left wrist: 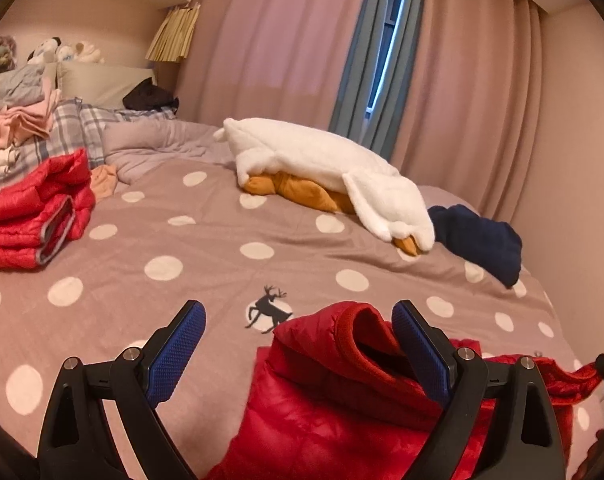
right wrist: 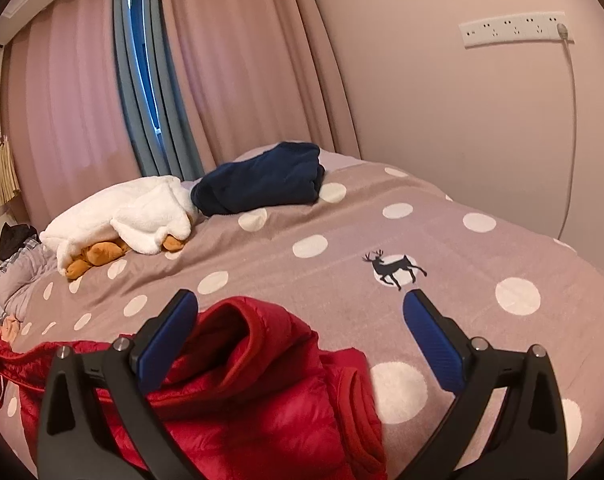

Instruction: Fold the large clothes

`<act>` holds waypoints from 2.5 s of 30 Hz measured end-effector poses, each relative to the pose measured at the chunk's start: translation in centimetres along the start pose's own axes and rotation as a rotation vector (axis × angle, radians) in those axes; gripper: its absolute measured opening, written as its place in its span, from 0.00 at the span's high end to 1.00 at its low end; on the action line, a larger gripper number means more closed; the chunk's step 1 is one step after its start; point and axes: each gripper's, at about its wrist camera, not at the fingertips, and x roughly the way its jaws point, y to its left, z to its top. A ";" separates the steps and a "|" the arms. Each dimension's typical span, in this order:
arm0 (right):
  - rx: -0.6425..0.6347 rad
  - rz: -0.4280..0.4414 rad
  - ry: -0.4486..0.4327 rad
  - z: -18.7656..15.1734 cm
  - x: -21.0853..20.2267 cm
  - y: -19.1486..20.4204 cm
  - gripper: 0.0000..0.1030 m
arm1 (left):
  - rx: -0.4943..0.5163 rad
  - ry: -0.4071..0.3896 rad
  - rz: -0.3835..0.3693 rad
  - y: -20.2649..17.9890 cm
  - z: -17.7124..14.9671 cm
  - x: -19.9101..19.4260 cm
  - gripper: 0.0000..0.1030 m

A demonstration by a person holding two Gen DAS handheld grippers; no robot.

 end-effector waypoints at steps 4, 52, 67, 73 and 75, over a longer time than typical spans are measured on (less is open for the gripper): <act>-0.007 -0.004 -0.025 0.1 -0.6 -0.1 0.00 | -0.024 -0.006 0.004 0.6 0.3 0.0 0.10; -0.353 0.033 0.108 -3.4 1.4 6.0 0.73 | 0.271 0.221 -0.083 -5.5 -5.2 2.6 0.86; -0.354 -0.010 0.344 -6.8 6.3 5.1 0.78 | 0.448 0.262 0.056 -7.1 -10.1 5.6 0.86; -0.420 -0.018 0.357 -7.9 7.1 5.5 0.78 | 0.446 0.279 0.035 -6.7 -10.1 6.2 0.86; -0.449 -0.029 0.350 -8.1 7.2 5.8 0.78 | 0.454 0.297 0.016 -6.5 -10.0 6.5 0.86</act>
